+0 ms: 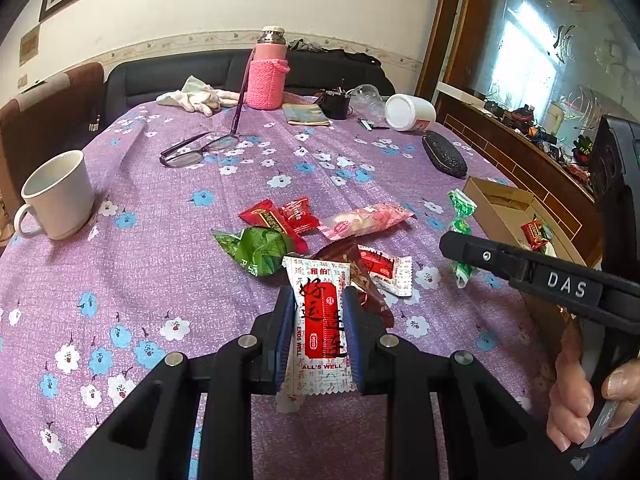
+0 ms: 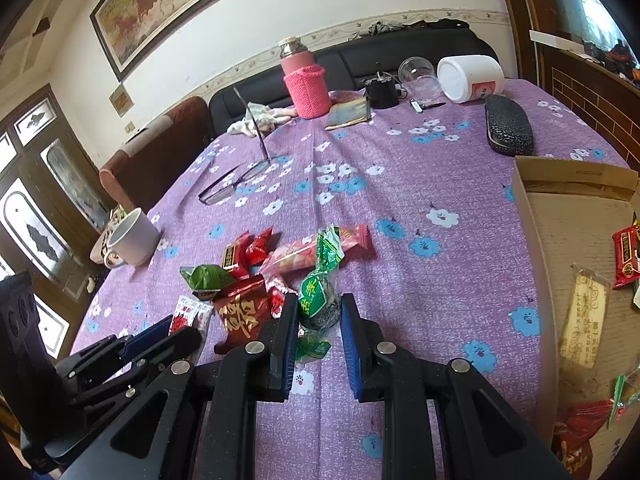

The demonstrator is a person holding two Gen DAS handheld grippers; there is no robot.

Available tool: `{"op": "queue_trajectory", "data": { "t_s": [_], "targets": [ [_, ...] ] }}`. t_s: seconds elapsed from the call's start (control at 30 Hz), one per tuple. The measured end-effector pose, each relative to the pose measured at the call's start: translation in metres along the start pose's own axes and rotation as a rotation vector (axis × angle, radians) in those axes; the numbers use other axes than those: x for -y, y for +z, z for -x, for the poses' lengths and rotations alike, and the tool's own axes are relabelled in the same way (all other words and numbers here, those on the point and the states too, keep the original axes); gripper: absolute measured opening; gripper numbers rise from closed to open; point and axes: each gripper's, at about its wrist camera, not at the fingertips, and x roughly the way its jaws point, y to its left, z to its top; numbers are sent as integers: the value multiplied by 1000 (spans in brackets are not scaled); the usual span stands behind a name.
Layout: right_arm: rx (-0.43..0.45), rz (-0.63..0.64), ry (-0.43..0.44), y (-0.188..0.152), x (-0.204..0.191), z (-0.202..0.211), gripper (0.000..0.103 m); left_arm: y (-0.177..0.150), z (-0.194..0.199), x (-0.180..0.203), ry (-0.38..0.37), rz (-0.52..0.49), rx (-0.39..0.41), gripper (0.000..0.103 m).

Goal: Organize snacks
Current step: 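Carry the white sachet in the left tool and green candy in the right tool to the tray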

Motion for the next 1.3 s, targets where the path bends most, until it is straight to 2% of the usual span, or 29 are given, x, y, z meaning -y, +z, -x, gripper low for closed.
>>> {"op": "queue_trajectory", "data": {
  "t_s": [0.63, 0.97, 1.3],
  "targets": [
    [41, -57, -4, 8, 17, 14, 22, 1, 2, 0, 1, 20, 16, 23],
    [74, -111, 12, 15, 31, 26, 22, 4, 8, 15, 13, -10, 18, 23],
    [115, -195, 11, 23, 56, 40, 22, 13, 15, 41, -24, -41, 28, 23]
  ]
}}
